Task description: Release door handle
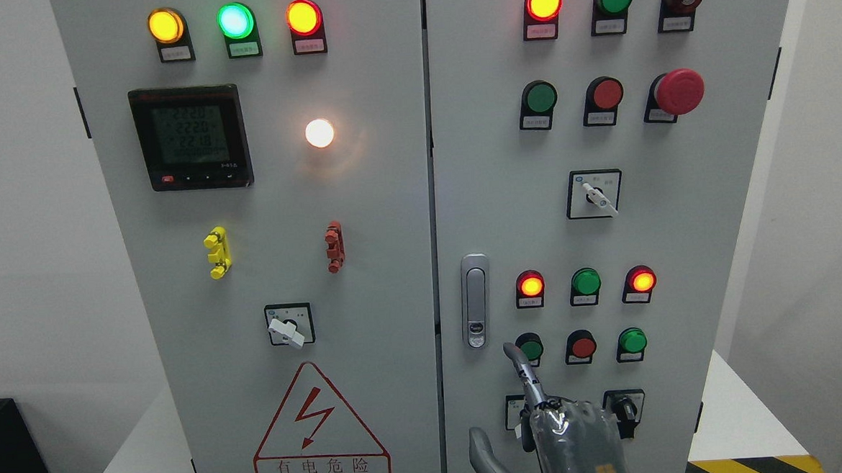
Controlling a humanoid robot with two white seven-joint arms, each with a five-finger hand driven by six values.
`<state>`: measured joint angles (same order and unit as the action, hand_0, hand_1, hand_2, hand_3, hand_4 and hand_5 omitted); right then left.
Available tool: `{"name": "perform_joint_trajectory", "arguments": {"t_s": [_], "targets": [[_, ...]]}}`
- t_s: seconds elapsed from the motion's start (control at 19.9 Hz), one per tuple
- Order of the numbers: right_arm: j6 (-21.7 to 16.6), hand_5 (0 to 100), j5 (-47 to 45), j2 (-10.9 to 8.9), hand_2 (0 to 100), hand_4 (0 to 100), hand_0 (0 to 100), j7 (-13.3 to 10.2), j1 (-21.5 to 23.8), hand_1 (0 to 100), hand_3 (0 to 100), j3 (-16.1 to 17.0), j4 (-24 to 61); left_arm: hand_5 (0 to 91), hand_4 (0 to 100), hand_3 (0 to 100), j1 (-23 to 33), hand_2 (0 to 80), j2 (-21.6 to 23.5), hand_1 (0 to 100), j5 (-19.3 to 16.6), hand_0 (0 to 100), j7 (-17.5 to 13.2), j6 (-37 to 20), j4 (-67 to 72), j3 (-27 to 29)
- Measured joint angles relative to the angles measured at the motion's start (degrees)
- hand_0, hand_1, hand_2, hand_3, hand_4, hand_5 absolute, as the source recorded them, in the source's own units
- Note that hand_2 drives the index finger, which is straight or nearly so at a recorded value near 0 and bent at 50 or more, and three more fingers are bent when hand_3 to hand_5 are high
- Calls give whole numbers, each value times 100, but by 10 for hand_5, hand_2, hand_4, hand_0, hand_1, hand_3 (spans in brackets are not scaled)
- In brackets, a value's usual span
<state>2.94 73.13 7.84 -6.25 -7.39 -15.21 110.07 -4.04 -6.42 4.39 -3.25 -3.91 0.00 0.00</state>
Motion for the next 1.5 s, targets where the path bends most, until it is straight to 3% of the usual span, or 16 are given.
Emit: {"name": "perform_joint_trajectory", "arguments": {"t_s": [0.35,1.5], "targets": [[294,991,498,4,1,992,424,16,-301,294,1000,-75,-347,0,12,85,0,26,0,0,0,0,-6,0,0,0],[481,991,836,14,10,990,403,25,-822,291,1000,-176,-984,0,12,85,0,26,0,0,0,0,-10,0,0,0]]}}
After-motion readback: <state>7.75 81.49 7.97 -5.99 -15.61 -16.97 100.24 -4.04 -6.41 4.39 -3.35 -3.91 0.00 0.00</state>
